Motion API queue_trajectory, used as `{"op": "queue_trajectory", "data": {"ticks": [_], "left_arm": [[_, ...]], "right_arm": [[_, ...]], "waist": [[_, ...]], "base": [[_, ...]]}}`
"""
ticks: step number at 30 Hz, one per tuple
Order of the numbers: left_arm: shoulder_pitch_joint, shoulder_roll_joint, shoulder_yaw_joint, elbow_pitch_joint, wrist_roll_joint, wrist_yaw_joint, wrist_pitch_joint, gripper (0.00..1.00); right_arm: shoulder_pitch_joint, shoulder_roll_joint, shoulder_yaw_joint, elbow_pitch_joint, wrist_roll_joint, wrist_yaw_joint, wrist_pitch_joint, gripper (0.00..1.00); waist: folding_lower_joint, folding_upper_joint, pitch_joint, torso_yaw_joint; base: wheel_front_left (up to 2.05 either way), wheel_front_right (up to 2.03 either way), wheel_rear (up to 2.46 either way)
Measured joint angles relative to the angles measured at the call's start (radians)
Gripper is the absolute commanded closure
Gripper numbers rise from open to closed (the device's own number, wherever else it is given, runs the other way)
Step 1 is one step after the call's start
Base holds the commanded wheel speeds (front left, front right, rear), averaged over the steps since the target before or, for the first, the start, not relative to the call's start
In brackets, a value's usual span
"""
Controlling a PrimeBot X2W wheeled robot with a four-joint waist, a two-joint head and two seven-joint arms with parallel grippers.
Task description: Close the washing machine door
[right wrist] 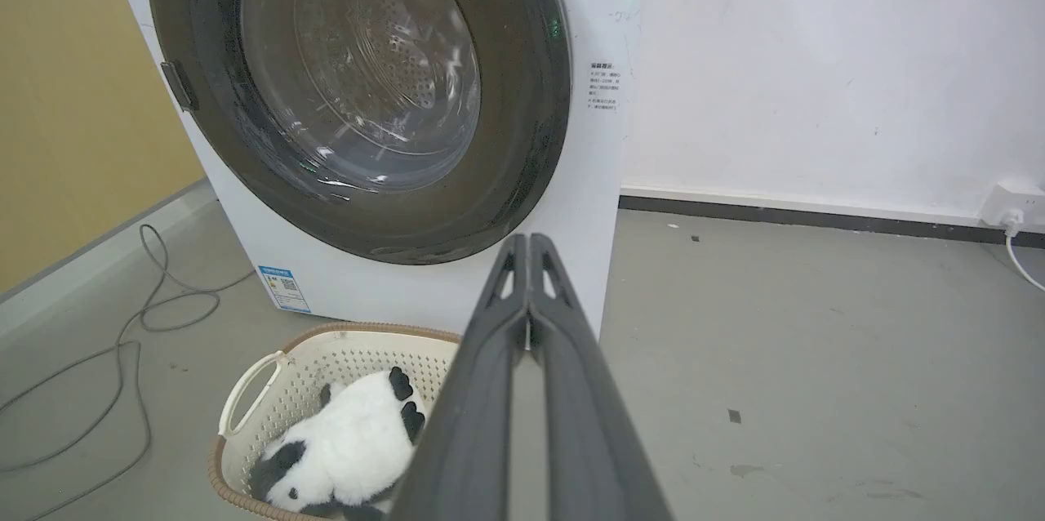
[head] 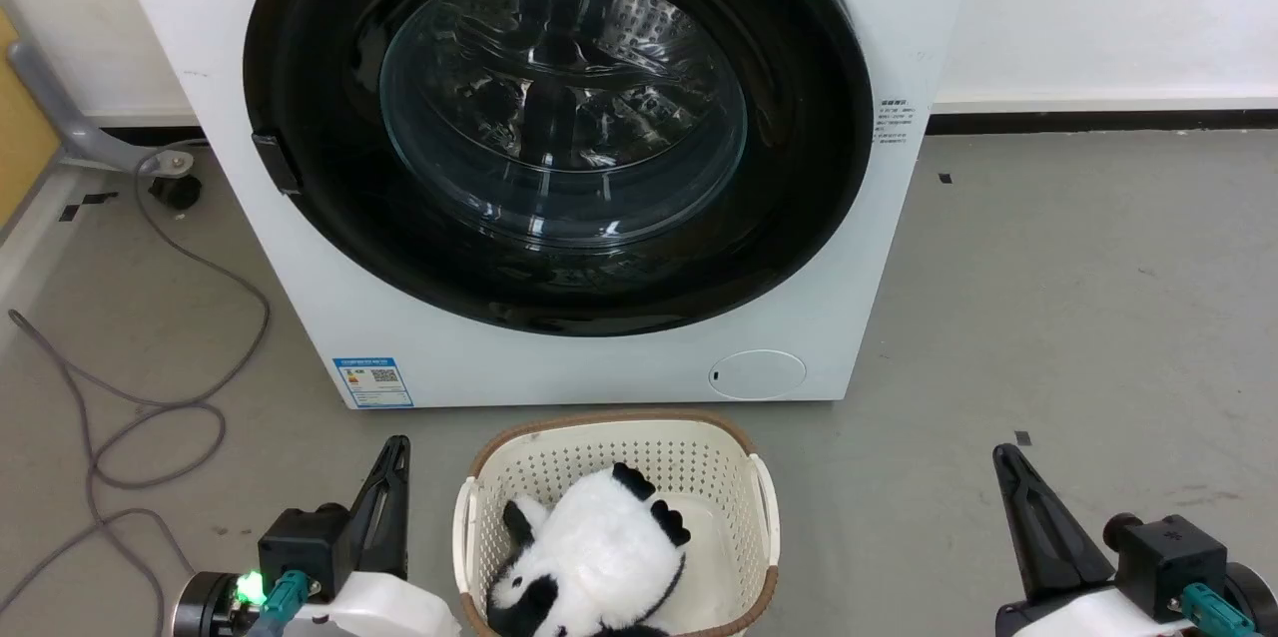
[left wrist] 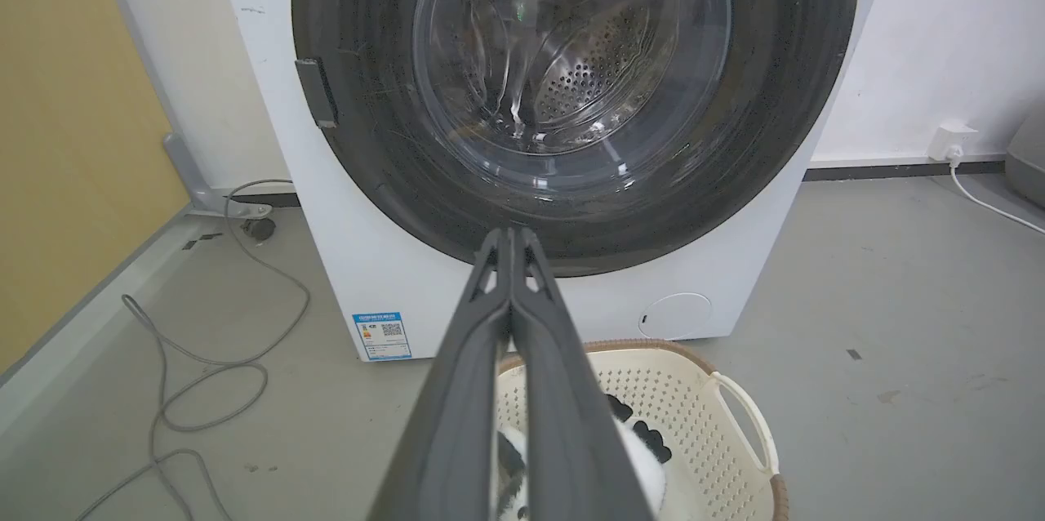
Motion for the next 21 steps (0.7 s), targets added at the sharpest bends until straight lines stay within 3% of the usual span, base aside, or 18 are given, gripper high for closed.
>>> {"op": "queue_trajectory", "data": {"ticks": [21], "left_arm": [[0.000, -0.007, 0.002, -0.037, 0.015, 0.013, 0.039, 1.00]], "right_arm": [[-0.022, 0.000, 0.002, 0.008, -0.018, 0.000, 0.023, 1.00]], "waist": [[0.0000, 0.0000, 0.004, 0.003]], "base": [[0.00, 0.00, 0.00]]}}
